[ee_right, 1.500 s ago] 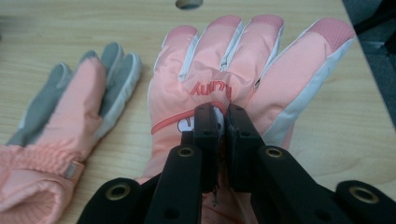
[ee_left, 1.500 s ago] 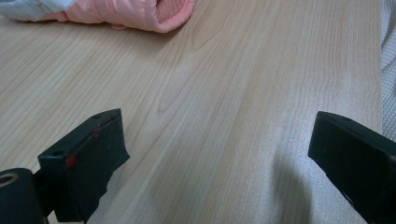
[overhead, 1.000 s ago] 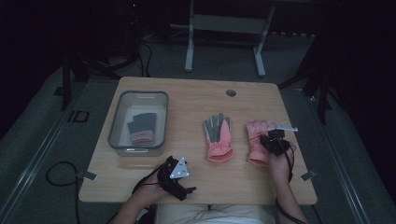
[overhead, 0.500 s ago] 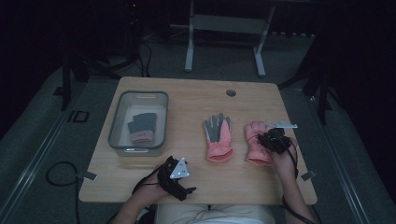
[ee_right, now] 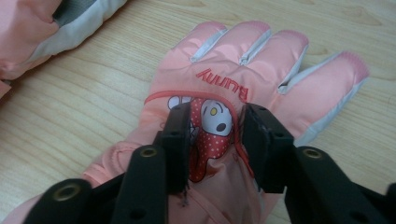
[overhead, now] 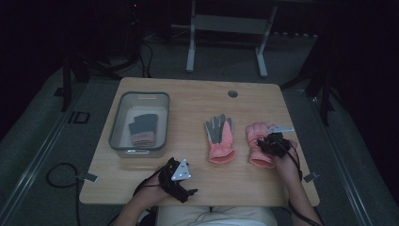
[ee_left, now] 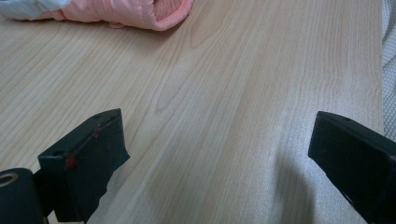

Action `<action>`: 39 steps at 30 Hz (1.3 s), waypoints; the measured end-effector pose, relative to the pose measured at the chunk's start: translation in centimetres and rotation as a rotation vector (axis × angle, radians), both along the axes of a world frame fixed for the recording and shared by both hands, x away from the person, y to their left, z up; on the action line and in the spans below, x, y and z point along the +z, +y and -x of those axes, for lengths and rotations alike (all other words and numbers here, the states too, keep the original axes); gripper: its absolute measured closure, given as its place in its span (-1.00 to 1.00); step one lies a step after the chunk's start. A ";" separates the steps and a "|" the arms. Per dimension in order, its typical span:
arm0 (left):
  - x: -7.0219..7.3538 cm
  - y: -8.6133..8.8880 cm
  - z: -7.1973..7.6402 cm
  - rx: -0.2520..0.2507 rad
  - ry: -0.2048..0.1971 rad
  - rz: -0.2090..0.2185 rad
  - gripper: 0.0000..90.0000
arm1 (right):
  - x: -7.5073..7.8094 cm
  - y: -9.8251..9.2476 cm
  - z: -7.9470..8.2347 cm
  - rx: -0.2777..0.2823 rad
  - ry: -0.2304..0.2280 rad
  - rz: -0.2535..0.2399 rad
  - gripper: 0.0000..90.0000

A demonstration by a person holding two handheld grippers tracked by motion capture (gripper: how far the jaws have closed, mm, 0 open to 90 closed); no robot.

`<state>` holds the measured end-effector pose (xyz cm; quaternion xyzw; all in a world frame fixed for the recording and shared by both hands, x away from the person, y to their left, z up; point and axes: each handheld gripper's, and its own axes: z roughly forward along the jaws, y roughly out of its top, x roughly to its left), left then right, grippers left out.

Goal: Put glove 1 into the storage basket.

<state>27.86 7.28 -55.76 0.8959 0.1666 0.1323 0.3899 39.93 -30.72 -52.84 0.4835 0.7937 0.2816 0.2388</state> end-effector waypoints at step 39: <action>0.0 0.0 0.0 -0.007 -0.003 -0.002 -0.92 | 12.4 8.7 2.1 0.102 -0.216 -0.176 0.90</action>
